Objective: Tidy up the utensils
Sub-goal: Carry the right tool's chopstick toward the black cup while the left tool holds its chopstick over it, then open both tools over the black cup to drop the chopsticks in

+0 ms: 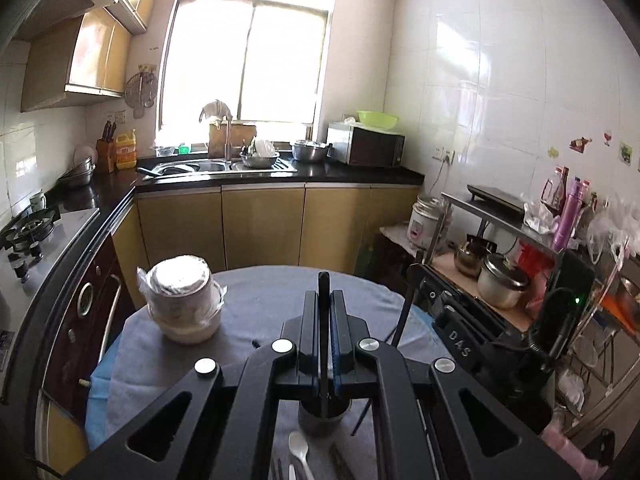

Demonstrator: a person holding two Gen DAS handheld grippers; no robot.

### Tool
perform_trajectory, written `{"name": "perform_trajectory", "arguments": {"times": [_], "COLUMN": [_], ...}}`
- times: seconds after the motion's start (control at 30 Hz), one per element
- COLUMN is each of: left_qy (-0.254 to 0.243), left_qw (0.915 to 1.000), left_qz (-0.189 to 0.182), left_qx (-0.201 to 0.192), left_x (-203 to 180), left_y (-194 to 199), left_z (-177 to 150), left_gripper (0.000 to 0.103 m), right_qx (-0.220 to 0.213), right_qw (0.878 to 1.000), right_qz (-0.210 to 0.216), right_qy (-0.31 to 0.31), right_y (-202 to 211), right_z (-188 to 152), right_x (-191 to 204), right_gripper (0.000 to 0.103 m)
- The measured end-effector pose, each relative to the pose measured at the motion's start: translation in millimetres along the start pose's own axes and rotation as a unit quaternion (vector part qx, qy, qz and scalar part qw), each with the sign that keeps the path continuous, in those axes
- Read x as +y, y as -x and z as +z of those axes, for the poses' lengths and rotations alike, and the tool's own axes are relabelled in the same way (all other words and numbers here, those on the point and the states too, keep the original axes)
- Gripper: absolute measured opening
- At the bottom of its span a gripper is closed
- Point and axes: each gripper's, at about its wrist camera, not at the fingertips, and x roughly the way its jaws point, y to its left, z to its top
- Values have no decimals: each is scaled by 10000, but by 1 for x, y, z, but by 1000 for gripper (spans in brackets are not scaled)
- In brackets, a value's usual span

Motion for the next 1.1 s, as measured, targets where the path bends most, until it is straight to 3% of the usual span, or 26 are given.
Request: {"name": "perform_trajectory", "arguments": {"times": [0.13, 0.3, 0.57, 0.83, 0.87, 0.9, 0.93, 0.97, 1.0, 1.1], "left_qy": [31, 401, 621, 547, 523, 493, 463, 433, 400, 288], "left_qw": [9999, 9992, 9965, 9924, 9921, 9918, 9919, 9922, 9927, 9936], "left_qz": [70, -14, -47, -52, -46, -22, 20, 58, 109, 309], "left_qx": [-93, 73, 549, 1103, 1144, 1175, 1185, 1166, 1136, 1045], "left_x": [5, 22, 35, 34, 33, 31, 30, 30, 29, 26], "left_y": [-20, -56, -87, -84, -80, -75, -69, -63, -56, -29], "left_z": [-4, -20, -47, -71, -73, -76, -80, -83, -86, -98], "left_gripper": [5, 5, 5, 6, 10, 17, 23, 32, 38, 39], "right_qx": [-210, -232, 339, 1059, 1105, 1144, 1210, 1202, 1115, 1176], "right_qw": [9994, 9981, 9978, 9936, 9925, 9917, 9902, 9893, 9898, 9888], "right_qz": [-252, -487, -425, -56, 32, 86, 149, 202, 213, 251], "right_qy": [107, 293, 385, -392, -513, -580, -679, -799, -860, -888], "right_y": [-18, -45, -67, -47, -40, -35, -27, -16, -4, 24], "right_z": [-1, -18, -70, -92, -94, -92, -93, -94, -92, -94], "right_x": [3, 4, -5, -43, -49, -52, -58, -65, -71, -84], "right_gripper": [6, 6, 6, 10, 12, 23, 41, 50, 55, 55]}}
